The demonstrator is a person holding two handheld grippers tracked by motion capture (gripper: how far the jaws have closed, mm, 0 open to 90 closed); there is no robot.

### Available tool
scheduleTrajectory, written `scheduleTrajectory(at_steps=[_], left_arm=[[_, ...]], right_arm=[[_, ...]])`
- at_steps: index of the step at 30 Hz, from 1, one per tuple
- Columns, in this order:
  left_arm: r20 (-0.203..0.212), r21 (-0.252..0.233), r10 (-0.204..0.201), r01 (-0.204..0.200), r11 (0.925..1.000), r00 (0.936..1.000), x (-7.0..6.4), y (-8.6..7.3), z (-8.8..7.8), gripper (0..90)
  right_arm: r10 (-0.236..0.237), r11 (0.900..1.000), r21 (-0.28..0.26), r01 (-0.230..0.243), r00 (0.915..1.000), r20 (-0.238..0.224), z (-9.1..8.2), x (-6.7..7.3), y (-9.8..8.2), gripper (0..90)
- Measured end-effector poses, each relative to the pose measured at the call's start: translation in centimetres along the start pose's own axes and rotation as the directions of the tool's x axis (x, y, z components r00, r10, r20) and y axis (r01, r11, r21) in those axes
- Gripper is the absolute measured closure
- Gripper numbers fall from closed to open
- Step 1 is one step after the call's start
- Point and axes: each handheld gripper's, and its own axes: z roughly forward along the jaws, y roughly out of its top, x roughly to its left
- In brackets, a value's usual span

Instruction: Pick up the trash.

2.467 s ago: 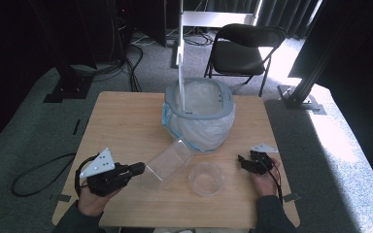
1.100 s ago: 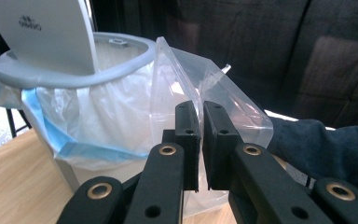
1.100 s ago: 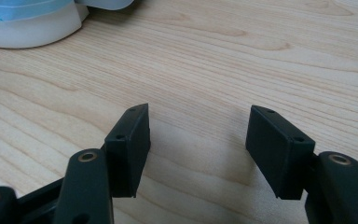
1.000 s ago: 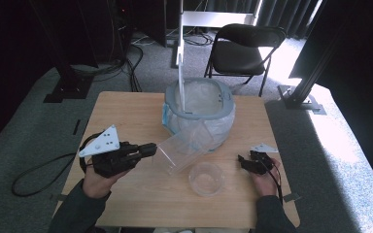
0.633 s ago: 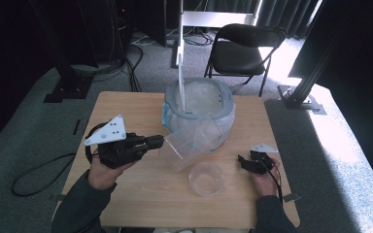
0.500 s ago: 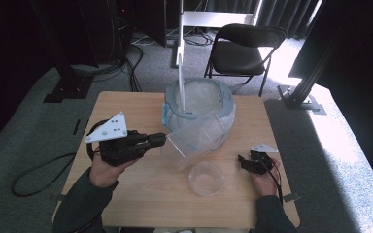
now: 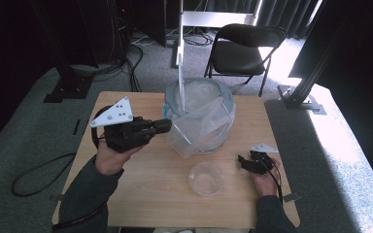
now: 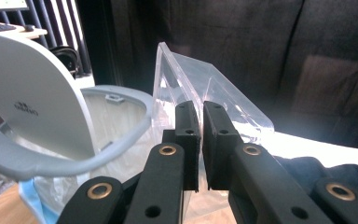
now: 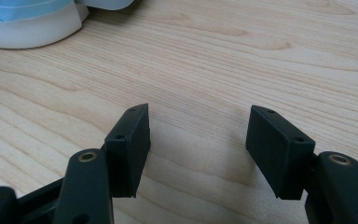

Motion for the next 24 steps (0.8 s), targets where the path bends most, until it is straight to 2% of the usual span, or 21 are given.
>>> scheduleTrajectory(at_steps=[7, 14, 24], left_arm=[[-0.012, -0.020, -0.006, 0.006, 0.9998, 0.9999, 0.6, 1.2, 0.8, 85.9], [-0.042, -0.036, -0.004, 0.003, 0.9993, 0.9991, 1.1, 2.3, 1.4, 86.0], [-0.088, -0.028, -0.007, 0.004, 0.9996, 0.9961, 1.8, 3.0, 2.9, 85.9]], right_arm=[[0.000, 1.000, 0.000, 0.000, 1.0000, 0.000, 0.0, 0.0, 0.0, 38.9], [0.001, 1.000, 0.000, -0.001, 1.0000, 0.000, 0.0, 0.0, 0.0, 38.9], [0.001, 1.000, 0.000, -0.001, 1.0000, 0.000, 0.0, 0.0, 0.0, 38.9]])
